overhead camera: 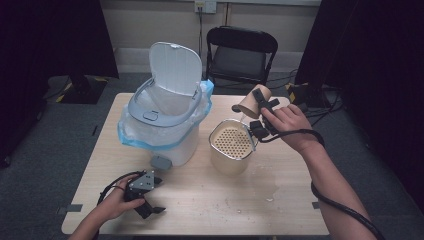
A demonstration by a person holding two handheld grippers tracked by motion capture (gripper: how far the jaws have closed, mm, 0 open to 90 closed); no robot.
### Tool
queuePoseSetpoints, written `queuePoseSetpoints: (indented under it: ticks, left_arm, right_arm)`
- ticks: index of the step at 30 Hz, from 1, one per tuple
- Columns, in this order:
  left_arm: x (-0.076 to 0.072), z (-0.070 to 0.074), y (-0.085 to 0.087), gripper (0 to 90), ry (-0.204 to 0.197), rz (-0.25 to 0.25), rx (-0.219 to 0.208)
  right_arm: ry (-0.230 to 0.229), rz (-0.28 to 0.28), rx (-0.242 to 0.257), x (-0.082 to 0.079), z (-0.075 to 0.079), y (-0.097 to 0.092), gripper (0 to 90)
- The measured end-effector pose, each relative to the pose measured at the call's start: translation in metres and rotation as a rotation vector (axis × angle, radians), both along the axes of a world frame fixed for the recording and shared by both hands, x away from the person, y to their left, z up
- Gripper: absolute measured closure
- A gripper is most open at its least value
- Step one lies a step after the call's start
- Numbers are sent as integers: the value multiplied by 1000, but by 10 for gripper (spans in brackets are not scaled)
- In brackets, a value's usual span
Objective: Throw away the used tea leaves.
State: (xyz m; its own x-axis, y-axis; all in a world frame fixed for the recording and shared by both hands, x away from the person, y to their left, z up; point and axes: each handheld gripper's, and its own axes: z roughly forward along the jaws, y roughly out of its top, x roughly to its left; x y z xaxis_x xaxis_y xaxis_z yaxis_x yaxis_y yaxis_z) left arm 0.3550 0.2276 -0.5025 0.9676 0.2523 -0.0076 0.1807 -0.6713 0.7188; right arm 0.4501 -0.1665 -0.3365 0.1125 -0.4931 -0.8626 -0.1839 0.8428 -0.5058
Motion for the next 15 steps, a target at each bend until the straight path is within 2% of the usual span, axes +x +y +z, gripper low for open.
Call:
queuePoseSetpoints:
  ticks: [4, 8, 10, 12, 15]
  left_arm:
    - [0, 0, 0, 0, 1, -3, 4]
    - [0, 0, 0, 0, 2, -3, 4]
    - [0, 0, 0, 0, 2, -3, 4]
    - [0, 0, 0, 0, 1, -3, 4]
    - [0, 0, 0, 0, 2, -3, 4]
  right_arm:
    - [-49, 15, -100, -2, -2, 2, 406]
    - [-95, 13, -131, -3, -2, 1, 406]
    - [-95, 20, -141, -4, -1, 1, 406]
    - [-80, 18, -133, -3, 0, 1, 405]
    - [-15, 4, -63, -3, 3, 0, 405]
